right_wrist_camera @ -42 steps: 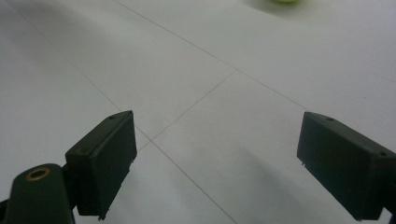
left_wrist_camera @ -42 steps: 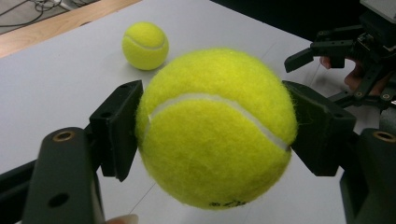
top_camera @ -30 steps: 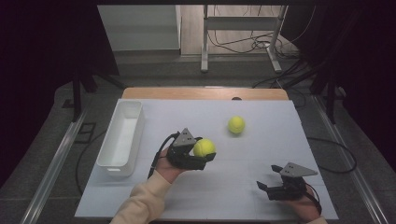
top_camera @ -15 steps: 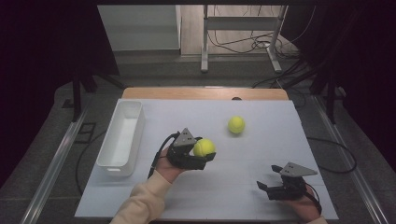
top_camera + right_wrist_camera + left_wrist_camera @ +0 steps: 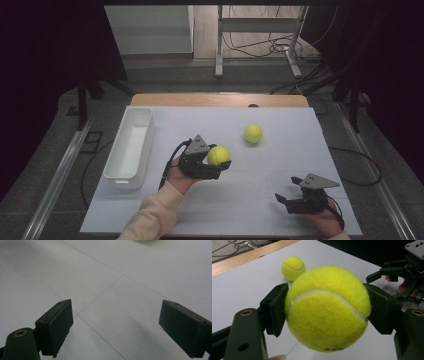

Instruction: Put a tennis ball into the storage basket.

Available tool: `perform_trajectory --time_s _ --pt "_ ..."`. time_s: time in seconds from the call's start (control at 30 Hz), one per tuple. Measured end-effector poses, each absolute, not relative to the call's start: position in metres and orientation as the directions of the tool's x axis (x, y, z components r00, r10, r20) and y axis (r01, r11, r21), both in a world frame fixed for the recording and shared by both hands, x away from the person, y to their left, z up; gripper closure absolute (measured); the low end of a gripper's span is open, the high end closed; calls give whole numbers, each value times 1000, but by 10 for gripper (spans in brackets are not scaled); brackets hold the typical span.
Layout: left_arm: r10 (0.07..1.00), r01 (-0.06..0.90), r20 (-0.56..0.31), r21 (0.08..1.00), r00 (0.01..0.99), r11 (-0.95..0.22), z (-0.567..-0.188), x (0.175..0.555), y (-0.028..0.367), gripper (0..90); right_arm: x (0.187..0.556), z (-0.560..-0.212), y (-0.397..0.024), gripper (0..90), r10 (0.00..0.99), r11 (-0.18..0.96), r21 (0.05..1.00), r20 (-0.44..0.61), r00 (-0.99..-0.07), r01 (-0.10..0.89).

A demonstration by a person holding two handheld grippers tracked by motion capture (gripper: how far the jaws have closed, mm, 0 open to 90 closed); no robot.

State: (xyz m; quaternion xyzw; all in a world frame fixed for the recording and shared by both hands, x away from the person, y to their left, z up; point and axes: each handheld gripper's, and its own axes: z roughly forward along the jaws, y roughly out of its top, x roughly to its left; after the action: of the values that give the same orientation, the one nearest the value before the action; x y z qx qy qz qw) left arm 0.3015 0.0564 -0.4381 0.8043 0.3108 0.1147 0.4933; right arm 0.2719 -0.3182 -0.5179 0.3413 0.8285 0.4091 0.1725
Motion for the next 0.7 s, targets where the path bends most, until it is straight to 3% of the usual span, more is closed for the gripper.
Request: perform_trajectory --time_s 0.7 --pt "626 393 -125 866 769 -309 -439 310 56 263 272 -518 -318 127 709 434 794 -9 -705 427"
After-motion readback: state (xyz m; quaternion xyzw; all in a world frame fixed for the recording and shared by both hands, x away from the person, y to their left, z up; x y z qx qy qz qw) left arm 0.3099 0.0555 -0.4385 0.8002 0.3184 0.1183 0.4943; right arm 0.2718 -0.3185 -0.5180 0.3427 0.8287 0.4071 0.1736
